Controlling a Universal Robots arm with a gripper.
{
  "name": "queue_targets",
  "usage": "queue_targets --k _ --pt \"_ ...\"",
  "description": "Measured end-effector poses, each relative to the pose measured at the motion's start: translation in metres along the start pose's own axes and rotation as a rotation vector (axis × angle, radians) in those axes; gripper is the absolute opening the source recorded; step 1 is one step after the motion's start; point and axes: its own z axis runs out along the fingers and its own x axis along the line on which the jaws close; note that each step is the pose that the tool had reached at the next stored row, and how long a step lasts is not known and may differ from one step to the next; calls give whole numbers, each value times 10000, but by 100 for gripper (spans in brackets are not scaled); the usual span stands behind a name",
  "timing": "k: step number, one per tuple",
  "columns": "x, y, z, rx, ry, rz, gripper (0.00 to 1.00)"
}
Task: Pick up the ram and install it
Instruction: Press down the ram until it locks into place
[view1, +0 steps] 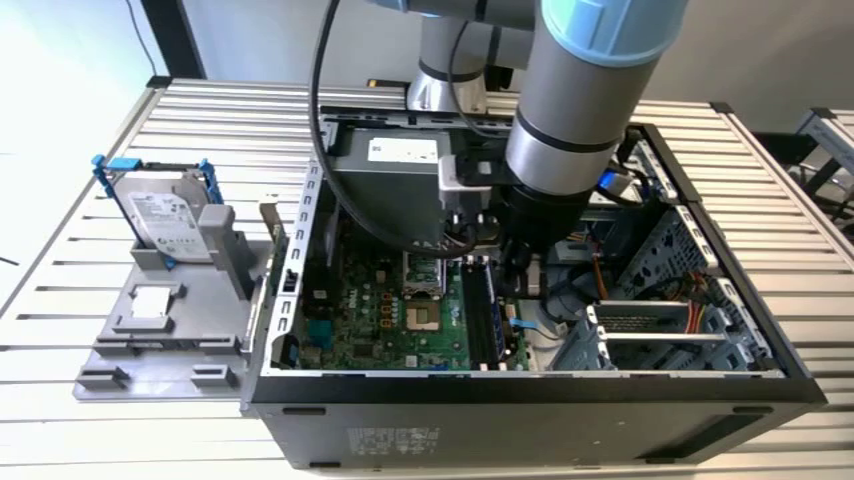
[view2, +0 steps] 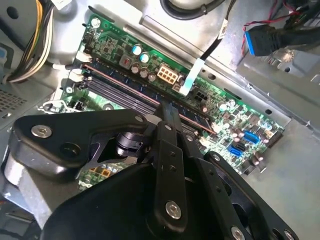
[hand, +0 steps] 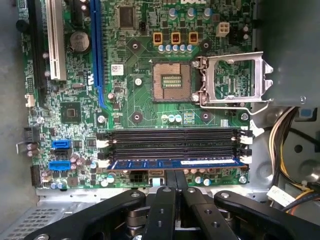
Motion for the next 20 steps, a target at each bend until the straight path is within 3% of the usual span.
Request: queue_targets --k 9,10,13,20 --pt "11 33 6 18 2 -31 0" --pt "-1 57 107 22 85 -33 0" --pt "-80 93 158 48 82 -41 0" --pt "-82 97 274 45 98 -43 0"
